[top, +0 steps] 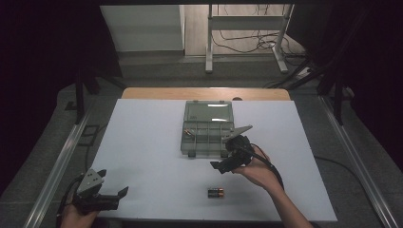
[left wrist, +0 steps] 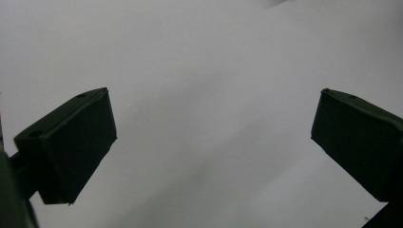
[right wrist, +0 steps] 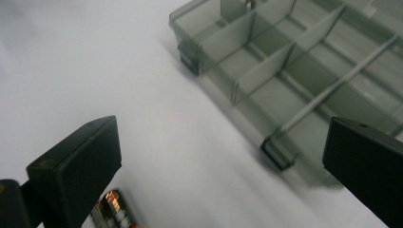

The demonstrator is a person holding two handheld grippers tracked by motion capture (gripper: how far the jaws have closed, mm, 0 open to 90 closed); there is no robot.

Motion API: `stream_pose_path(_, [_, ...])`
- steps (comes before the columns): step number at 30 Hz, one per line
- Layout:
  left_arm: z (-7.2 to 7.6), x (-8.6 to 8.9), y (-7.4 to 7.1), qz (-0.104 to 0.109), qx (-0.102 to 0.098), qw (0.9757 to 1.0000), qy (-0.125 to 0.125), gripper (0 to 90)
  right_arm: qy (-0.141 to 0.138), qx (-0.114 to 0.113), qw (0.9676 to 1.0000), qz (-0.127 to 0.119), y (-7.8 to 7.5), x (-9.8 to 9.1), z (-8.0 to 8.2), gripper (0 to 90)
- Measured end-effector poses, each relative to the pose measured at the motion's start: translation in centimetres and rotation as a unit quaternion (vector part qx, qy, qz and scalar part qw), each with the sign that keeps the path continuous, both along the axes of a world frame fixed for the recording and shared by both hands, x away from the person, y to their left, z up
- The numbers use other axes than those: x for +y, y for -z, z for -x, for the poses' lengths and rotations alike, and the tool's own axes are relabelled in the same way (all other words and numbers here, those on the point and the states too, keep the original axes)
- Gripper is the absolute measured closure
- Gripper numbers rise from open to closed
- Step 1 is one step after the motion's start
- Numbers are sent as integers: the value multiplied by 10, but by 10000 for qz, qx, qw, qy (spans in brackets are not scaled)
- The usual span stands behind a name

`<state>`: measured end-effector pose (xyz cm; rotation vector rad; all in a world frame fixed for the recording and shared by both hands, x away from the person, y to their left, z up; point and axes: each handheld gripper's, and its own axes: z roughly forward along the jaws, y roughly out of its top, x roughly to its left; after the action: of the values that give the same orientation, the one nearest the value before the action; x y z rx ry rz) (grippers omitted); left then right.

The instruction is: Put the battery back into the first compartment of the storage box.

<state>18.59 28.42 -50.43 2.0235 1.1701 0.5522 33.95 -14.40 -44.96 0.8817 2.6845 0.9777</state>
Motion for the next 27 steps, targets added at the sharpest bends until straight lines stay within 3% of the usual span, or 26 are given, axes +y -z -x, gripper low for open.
stream_pose_path(2, [0, 0, 0, -8, -1, 10000, -2, 19, 17, 38, 10000, 30, 0, -2, 2, 0])
stream_pose_path(5, [0, 0, 0, -8, 6, 10000, -5, 19, 39, 319, 9995, 39, 2, -8, 10, 0])
stream_pose_path(7, [0, 0, 0, -9, 4, 10000, -6, 19, 62, 391, 9992, 73, 3, -10, 14, 0])
stream_pose_path(12, [0, 0, 0, 2, 8, 10000, -5, 19, 122, 336, 9990, 262, 8, -11, 27, 0])
stream_pose_path(14, [-1, 0, 0, 16, 17, 10000, -5, 20, -33, 262, 9983, 517, 14, -6, 36, 60])
stream_pose_path(18, [-1, 0, 0, 22, 17, 10000, -1, 20, -218, 328, 9975, 592, 20, -3, 42, 132])
stream_pose_path(22, [-1, 0, 0, 28, 25, 10000, 7, 20, -357, 225, 9960, 788, 27, 3, 48, 221])
stream_pose_path(24, [-1, 0, 0, 29, 23, 10000, 8, 20, -450, 273, 9948, 875, 30, 6, 50, 265])
stream_pose_path(25, [-1, 0, 0, 26, 22, 10000, 9, 20, -568, 374, 9935, 916, 32, 9, 51, 340])
stream_pose_path(27, [-1, 0, 0, 21, 21, 10000, 11, 20, -636, 399, 9930, 913, 33, 11, 51, 372])
